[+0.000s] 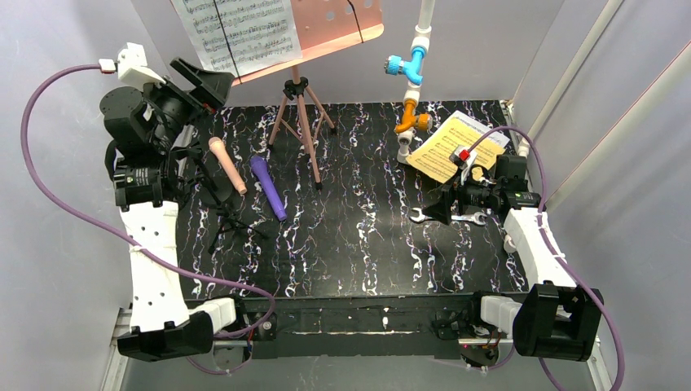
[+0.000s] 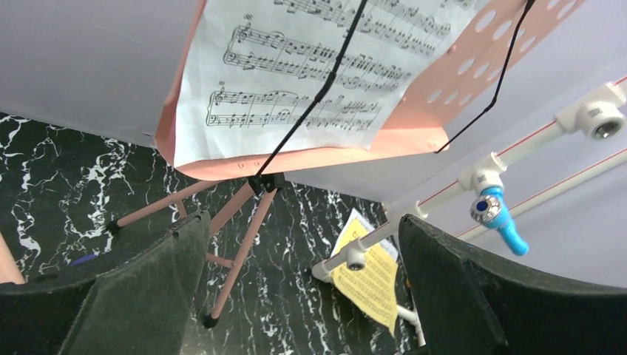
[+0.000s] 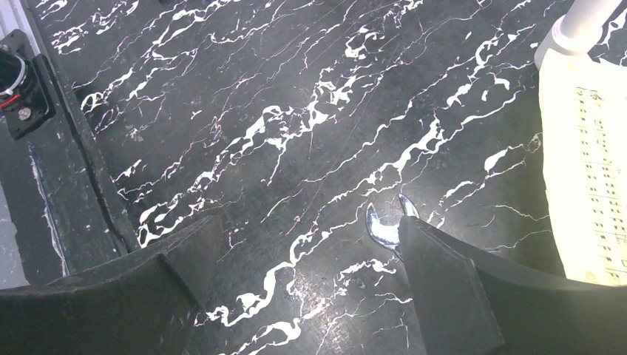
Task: Pack up the instrument practice props
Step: Place the sheet music at the corner of the board.
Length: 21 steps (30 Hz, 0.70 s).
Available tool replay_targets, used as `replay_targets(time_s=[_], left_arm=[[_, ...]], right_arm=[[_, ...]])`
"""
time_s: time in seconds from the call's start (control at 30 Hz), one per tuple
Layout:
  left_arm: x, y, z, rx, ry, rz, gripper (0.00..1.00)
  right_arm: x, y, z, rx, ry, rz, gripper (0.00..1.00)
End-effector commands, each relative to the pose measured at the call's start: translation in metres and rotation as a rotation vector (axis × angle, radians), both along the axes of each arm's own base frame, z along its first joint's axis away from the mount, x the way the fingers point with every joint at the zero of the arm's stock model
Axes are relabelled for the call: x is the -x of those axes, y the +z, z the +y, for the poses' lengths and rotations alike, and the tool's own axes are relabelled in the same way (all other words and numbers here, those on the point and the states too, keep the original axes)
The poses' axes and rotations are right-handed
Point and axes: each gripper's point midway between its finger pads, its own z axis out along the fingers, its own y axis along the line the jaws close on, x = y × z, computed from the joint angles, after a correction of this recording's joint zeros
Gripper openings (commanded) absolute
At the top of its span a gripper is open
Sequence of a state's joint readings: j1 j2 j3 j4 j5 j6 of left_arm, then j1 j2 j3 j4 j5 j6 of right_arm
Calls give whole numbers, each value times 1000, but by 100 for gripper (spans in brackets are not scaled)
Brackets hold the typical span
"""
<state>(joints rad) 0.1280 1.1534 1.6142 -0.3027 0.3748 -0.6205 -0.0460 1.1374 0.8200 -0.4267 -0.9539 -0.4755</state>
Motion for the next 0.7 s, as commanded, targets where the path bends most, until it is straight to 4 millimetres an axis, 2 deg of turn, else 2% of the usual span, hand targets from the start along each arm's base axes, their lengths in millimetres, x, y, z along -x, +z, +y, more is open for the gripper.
replay_targets(time_s=[0.0,0.33,0.5,0.67], left_arm=[[3,25,11,60,49,-68,98],[-29,2,21,21,40,-48,92],[-40,-8,30,18,63,-38,92],[-47,-15,29,50,34,-42,89]], right_arm=[[5,9,2,-13,23,-28,98],[5,5,1,-11,26,-19,98],[5,3,1,-10,25,-14,98],[5,2,1,-8,28,-11,98]])
